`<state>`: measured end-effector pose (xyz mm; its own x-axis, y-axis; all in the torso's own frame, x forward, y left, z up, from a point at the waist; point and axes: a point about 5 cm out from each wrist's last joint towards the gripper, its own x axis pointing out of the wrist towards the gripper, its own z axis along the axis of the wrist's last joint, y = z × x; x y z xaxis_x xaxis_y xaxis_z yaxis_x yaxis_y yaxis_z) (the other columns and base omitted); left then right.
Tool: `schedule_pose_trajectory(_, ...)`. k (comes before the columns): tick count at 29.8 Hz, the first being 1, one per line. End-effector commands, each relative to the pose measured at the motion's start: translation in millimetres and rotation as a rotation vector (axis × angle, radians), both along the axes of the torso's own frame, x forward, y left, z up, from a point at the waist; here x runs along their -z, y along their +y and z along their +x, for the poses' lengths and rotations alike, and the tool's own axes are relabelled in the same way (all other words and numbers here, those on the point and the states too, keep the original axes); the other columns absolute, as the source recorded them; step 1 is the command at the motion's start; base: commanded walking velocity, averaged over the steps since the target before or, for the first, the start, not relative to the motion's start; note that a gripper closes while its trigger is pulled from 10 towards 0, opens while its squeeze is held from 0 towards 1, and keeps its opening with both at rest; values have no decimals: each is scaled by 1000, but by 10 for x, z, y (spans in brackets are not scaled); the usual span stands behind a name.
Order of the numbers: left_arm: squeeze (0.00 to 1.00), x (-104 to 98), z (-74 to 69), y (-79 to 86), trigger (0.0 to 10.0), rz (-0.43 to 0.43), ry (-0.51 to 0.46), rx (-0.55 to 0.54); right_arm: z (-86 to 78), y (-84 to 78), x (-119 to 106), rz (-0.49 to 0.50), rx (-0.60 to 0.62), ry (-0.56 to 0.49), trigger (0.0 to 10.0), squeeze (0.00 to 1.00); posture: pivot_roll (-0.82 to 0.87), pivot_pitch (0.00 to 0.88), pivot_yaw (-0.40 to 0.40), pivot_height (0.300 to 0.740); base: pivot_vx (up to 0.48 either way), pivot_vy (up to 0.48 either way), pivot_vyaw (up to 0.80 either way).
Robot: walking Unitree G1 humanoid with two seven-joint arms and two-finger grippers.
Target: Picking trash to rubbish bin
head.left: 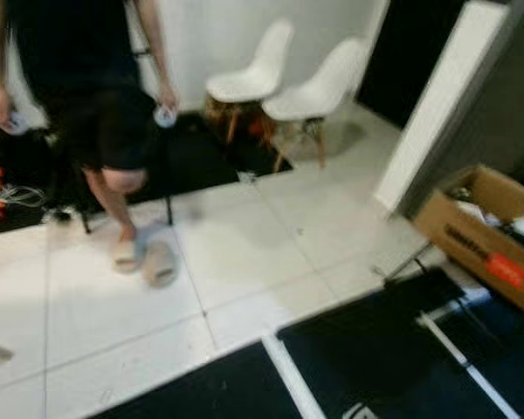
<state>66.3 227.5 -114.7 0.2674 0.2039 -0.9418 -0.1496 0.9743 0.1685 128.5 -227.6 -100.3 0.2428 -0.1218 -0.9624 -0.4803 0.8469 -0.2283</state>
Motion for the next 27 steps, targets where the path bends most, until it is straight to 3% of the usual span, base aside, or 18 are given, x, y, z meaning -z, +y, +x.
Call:
schedule_pose_trajectory(1,0,3,-13,-6,10000,-2,1,2,37,-55,-25,-12,2,-7,10000,0,34,15,-1,740,0,0,-800)
schedule_pose_trajectory(7,0,-2,28,-16,10000,-10,-8,17,67,-58,-35,-12,8,-22,10000,0,29,25,13,740,0,0,-800)
schedule_pose_trajectory(17,0,-18,81,13,10000,-2,-17,52,-144,-53,31,-9,24,32,10000,0,31,8,22,740,0,0,-800)
schedule_pose_trajectory(27,0,-18,79,12,10000,-14,-16,72,20,-2,-6,3,36,-15,10000,0,11,0,43,740,0,0,-800)
